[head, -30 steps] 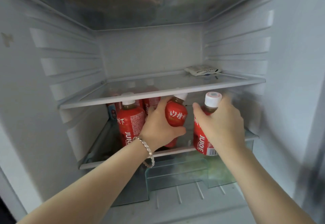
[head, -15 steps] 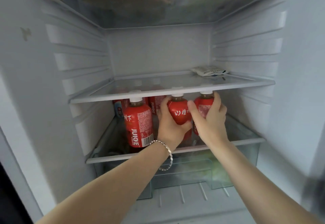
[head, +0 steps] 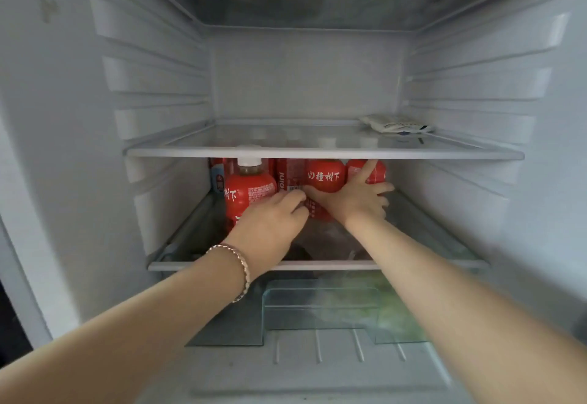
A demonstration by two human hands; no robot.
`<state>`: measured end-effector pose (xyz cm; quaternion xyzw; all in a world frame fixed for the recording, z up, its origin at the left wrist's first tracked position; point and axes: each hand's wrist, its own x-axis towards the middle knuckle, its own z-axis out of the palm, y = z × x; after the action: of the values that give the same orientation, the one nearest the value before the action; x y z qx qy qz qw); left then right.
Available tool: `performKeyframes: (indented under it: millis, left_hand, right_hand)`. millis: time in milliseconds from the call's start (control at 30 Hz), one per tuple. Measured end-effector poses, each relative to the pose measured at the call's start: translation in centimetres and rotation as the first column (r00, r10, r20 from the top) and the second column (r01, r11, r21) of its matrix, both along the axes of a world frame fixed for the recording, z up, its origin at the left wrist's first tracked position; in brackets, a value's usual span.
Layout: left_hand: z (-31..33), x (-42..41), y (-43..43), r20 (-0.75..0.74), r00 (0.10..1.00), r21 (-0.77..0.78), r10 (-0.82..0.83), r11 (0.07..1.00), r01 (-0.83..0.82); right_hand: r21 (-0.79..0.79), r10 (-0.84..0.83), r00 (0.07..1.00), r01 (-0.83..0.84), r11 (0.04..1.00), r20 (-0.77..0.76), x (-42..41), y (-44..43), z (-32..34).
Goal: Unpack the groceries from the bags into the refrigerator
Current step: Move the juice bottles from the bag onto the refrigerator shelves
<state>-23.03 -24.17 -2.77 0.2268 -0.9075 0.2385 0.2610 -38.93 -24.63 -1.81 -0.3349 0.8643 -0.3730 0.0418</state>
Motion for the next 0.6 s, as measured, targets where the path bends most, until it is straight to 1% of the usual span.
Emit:
performKeyframes:
  millis: [33,67,100,133,233,333,433,600]
  left_hand:
    - [-0.2,0.8,-0.6,0.011,0.999,-0.081,-0.030,0.996,0.030]
    - [-0.4,1.4,-1.1,0.039,0.998,-0.122,-0.043,0.991,0.047]
    - [-0.6,1.7,-1.4,0.056,0.997,-0.124,-0.052,0.991,0.059]
    - [-0.8,2.0,-1.7,0.043,0.997,-0.104,-0.066,0.992,0.070]
    - [-1.0,2.2,-2.2,-0.097,0.993,-0.032,-0.062,0.998,0.060]
    - [-1.4,2.4,-2.8,-0.222,0.974,0.017,-0.054,0.998,0.059]
    - [-1.7,2.6,-3.1,-0.278,0.959,0.033,-0.050,0.998,0.062]
    - [-2.0,2.7,-3.0,-0.361,0.932,0.026,-0.002,1.000,0.012]
  right_hand:
    - [-0.002,-0.002,1.000,0.002,1.000,-0.011,-0.1,-0.8,-0.1]
    - [-0.003,-0.010,1.000,0.010,1.000,-0.025,-0.1,-1.7,-0.1]
    - [-0.002,-0.018,0.999,0.018,1.000,-0.035,-0.2,-2.6,-0.2]
    - [-0.003,-0.025,0.999,0.025,1.000,-0.040,-0.4,-3.4,-0.3]
    - [0.003,-0.018,0.999,0.018,1.000,-0.046,-1.0,-5.3,-0.6]
    - [0.109,-0.009,0.996,0.019,0.994,-0.090,-1.6,-6.8,-1.6]
    - [0.182,-0.033,0.993,0.053,0.982,-0.113,-1.7,-7.9,-2.0]
    - [0.263,0.005,0.990,0.033,0.964,-0.144,-0.6,-8.5,-1.9]
